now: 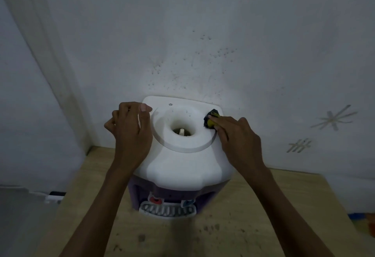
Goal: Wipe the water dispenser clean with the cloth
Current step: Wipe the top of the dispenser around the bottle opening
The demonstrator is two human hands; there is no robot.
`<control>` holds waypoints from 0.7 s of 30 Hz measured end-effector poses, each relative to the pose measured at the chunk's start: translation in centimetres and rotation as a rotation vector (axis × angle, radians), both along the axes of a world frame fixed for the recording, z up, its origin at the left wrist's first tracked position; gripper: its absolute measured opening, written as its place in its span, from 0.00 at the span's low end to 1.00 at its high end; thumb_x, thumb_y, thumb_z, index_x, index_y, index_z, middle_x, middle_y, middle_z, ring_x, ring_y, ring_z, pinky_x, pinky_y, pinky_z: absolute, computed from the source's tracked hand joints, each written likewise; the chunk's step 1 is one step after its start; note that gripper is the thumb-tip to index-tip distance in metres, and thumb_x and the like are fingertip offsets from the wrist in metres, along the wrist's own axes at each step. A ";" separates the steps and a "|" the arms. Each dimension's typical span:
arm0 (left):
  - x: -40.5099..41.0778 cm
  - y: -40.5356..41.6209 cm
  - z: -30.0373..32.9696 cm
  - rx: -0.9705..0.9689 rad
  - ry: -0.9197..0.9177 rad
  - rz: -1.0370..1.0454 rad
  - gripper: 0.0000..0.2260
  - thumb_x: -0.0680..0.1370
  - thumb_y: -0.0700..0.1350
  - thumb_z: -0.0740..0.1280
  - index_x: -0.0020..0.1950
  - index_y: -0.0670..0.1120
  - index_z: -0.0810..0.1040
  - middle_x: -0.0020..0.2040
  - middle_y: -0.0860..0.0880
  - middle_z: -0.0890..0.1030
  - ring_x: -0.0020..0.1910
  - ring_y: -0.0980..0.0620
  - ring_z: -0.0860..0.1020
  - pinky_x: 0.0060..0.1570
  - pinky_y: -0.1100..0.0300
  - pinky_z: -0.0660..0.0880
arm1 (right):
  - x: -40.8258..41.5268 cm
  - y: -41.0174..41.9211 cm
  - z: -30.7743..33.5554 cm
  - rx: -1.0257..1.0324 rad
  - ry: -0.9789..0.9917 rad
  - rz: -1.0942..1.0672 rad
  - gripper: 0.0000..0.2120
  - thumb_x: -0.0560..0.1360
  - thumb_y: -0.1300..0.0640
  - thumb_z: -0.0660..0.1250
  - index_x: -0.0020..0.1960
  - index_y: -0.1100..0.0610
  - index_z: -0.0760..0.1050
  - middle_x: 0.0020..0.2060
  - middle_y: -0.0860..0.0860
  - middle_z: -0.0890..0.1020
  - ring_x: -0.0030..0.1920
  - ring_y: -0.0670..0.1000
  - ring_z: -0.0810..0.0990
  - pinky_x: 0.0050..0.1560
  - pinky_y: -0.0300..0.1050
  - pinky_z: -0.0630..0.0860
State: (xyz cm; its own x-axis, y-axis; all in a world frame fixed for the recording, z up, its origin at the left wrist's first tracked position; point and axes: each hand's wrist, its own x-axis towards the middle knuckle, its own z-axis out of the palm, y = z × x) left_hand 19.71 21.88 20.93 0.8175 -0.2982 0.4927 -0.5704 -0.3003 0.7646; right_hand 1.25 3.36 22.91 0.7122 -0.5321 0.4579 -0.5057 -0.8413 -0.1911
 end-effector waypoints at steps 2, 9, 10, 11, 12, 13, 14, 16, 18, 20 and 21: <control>0.0 0.0 0.1 0.005 -0.005 0.001 0.13 0.86 0.53 0.50 0.53 0.59 0.74 0.56 0.57 0.72 0.58 0.58 0.67 0.62 0.55 0.55 | 0.1 0.3 0.2 0.025 -0.006 -0.007 0.16 0.85 0.53 0.63 0.69 0.39 0.77 0.61 0.40 0.83 0.46 0.48 0.72 0.32 0.39 0.66; 0.0 0.1 0.0 0.021 -0.020 -0.007 0.13 0.86 0.52 0.51 0.53 0.57 0.75 0.56 0.57 0.71 0.58 0.58 0.67 0.62 0.54 0.55 | -1.4 6.3 -0.3 -0.081 -0.026 0.069 0.22 0.79 0.60 0.68 0.70 0.45 0.78 0.61 0.44 0.82 0.47 0.52 0.75 0.33 0.45 0.76; 0.0 0.1 0.0 0.017 -0.023 -0.006 0.13 0.86 0.52 0.51 0.53 0.57 0.75 0.55 0.57 0.71 0.57 0.58 0.67 0.62 0.54 0.56 | -1.7 6.5 -0.3 -0.088 -0.021 0.086 0.22 0.79 0.60 0.68 0.70 0.44 0.78 0.61 0.42 0.81 0.47 0.51 0.75 0.32 0.42 0.74; 0.0 0.1 0.0 0.016 -0.023 -0.005 0.14 0.86 0.51 0.51 0.53 0.57 0.76 0.55 0.57 0.71 0.57 0.58 0.67 0.61 0.54 0.56 | -1.9 6.0 -0.4 -0.085 -0.017 0.093 0.21 0.80 0.58 0.66 0.70 0.42 0.77 0.61 0.41 0.81 0.47 0.50 0.75 0.32 0.40 0.71; 0.0 0.2 0.0 0.019 -0.022 -0.004 0.15 0.86 0.52 0.51 0.53 0.56 0.76 0.56 0.56 0.71 0.57 0.57 0.67 0.61 0.55 0.56 | -1.8 5.2 -0.3 -0.071 -0.015 0.084 0.21 0.81 0.57 0.64 0.71 0.40 0.76 0.61 0.39 0.80 0.47 0.48 0.74 0.31 0.39 0.68; -0.1 0.1 0.1 0.023 -0.020 -0.001 0.16 0.86 0.52 0.50 0.54 0.54 0.77 0.56 0.56 0.72 0.57 0.57 0.67 0.61 0.56 0.56 | -1.7 4.3 -0.1 -0.052 -0.018 0.060 0.20 0.82 0.55 0.62 0.71 0.39 0.76 0.61 0.38 0.81 0.47 0.48 0.73 0.31 0.38 0.65; -0.1 0.2 0.1 0.025 -0.019 0.003 0.16 0.87 0.51 0.50 0.54 0.54 0.78 0.56 0.56 0.72 0.57 0.57 0.67 0.60 0.57 0.55 | -1.4 3.2 0.0 -0.035 -0.024 0.028 0.20 0.82 0.55 0.62 0.71 0.38 0.75 0.60 0.38 0.81 0.47 0.47 0.73 0.30 0.38 0.64; -0.1 0.1 0.1 0.027 -0.020 0.009 0.16 0.87 0.51 0.50 0.54 0.54 0.78 0.56 0.56 0.72 0.57 0.57 0.67 0.59 0.58 0.54 | -0.8 1.7 0.1 0.004 -0.020 -0.032 0.19 0.84 0.53 0.62 0.71 0.37 0.74 0.58 0.39 0.82 0.47 0.47 0.73 0.29 0.37 0.60; -0.1 0.1 0.2 0.027 -0.019 0.008 0.16 0.87 0.51 0.50 0.54 0.54 0.78 0.55 0.56 0.72 0.57 0.57 0.67 0.59 0.58 0.54 | -0.4 1.4 -0.1 0.025 -0.018 -0.053 0.18 0.84 0.52 0.62 0.72 0.37 0.74 0.56 0.40 0.82 0.48 0.47 0.72 0.29 0.37 0.58; -0.1 0.1 0.1 0.026 -0.017 0.005 0.15 0.87 0.51 0.51 0.54 0.55 0.77 0.55 0.56 0.72 0.57 0.57 0.67 0.60 0.57 0.55 | -0.8 2.4 -0.2 0.009 -0.022 -0.057 0.19 0.83 0.52 0.63 0.72 0.39 0.75 0.52 0.42 0.82 0.47 0.48 0.72 0.29 0.37 0.58; 0.0 0.0 0.1 0.028 -0.019 0.004 0.15 0.87 0.50 0.51 0.54 0.55 0.77 0.55 0.56 0.72 0.57 0.57 0.67 0.60 0.57 0.55 | -1.1 3.2 -0.2 -0.005 -0.026 -0.061 0.19 0.83 0.53 0.65 0.72 0.42 0.75 0.50 0.43 0.82 0.46 0.48 0.72 0.28 0.37 0.59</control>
State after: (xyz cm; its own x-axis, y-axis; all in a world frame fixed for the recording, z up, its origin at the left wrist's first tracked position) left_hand 19.70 21.90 21.07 0.8093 -0.3086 0.4998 -0.5835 -0.3242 0.7446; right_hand 0.16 6.60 22.70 0.6667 -0.5715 0.4785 -0.5509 -0.8102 -0.2002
